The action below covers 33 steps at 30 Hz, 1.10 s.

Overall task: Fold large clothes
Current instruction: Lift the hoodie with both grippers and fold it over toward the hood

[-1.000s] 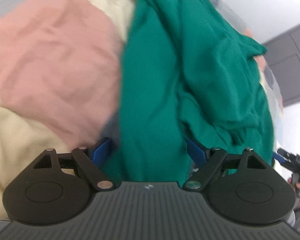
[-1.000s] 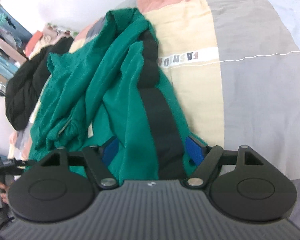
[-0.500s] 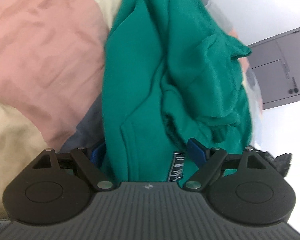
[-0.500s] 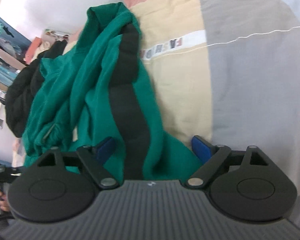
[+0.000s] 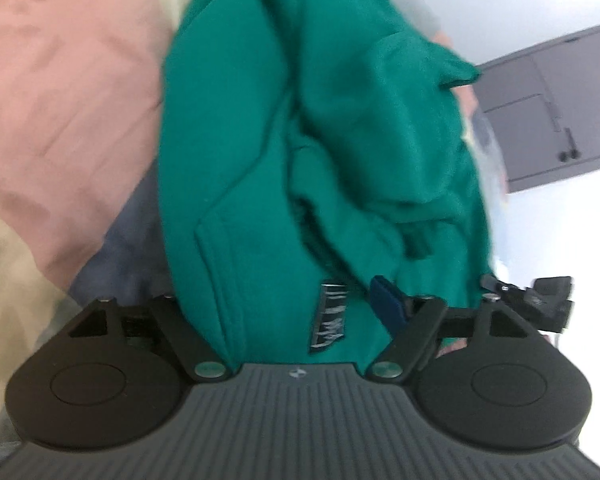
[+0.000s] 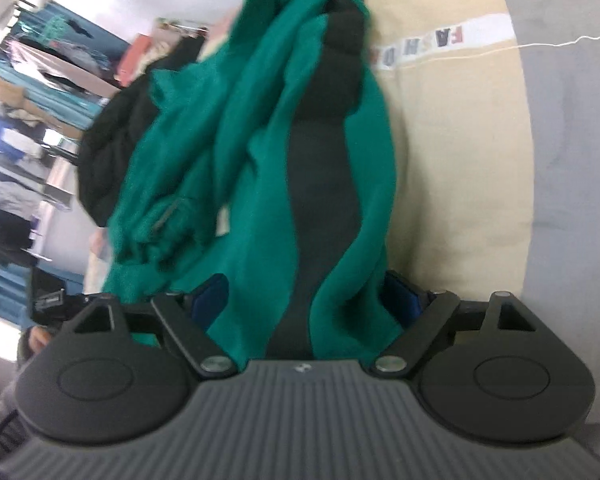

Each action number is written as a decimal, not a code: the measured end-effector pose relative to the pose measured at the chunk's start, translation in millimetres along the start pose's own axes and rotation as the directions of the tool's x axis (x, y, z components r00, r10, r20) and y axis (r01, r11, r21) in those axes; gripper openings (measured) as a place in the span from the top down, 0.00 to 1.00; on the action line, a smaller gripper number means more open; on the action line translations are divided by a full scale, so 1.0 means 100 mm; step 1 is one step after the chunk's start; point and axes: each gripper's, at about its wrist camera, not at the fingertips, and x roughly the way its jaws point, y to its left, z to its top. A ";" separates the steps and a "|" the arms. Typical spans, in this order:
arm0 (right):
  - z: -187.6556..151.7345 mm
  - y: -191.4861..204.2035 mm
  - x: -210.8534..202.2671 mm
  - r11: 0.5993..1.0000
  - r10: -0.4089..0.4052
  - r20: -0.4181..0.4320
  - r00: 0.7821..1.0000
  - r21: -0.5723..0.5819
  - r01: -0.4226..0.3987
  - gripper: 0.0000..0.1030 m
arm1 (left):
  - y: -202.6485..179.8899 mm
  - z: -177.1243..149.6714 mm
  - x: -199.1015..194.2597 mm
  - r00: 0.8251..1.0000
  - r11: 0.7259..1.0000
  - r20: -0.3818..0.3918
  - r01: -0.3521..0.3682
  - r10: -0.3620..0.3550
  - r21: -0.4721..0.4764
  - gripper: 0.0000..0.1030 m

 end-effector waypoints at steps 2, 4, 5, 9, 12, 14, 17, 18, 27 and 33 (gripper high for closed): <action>0.01 0.10 0.05 0.999 -0.029 -0.014 0.999 -0.046 0.028 0.15 | -0.04 0.00 0.04 1.000 1.000 0.005 -0.017 0.017 0.014 0.26; 0.01 0.25 0.12 0.989 -0.077 -0.043 0.996 -0.133 0.070 0.19 | -0.07 -0.03 0.04 0.999 0.999 0.017 -0.040 0.039 0.037 0.36; 0.02 0.30 0.13 0.981 -0.104 -0.060 0.993 -0.172 0.092 0.24 | -0.08 -0.04 0.03 0.999 0.998 0.027 -0.036 0.034 0.045 0.53; 0.07 0.42 0.02 0.967 -0.171 -0.061 0.983 -0.202 0.155 0.83 | -0.09 -0.04 -0.05 0.997 1.000 0.077 0.009 -0.010 0.014 0.84; 0.02 0.55 -0.21 0.973 -0.103 0.000 0.995 -0.207 0.101 0.87 | -0.07 -0.08 -0.25 0.985 0.996 0.153 0.085 -0.083 -0.006 0.88; 0.00 0.65 -0.34 0.967 -0.081 0.046 0.996 -0.238 0.090 0.89 | -0.05 -0.12 -0.41 0.970 0.990 0.204 0.138 -0.130 -0.029 0.90; -0.02 0.84 -0.56 0.964 -0.032 0.111 0.993 -0.257 0.060 0.91 | -0.08 -0.19 -0.55 0.957 0.985 0.248 0.167 -0.150 -0.048 0.91; -0.03 0.89 -0.63 0.965 -0.009 0.135 0.991 -0.257 0.044 0.91 | -0.06 -0.21 -0.65 0.953 0.983 0.259 0.176 -0.158 -0.048 0.91; -0.29 1.07 -1.15 0.969 0.223 0.337 0.915 -0.175 -0.172 0.92 | 0.08 -0.38 -1.31 0.886 0.933 0.368 0.342 -0.282 -0.109 0.91; -0.53 1.15 -1.42 0.965 0.263 0.430 0.864 -0.134 -0.227 0.92 | 0.20 -0.70 -1.59 0.832 0.885 0.417 0.450 -0.367 -0.120 0.91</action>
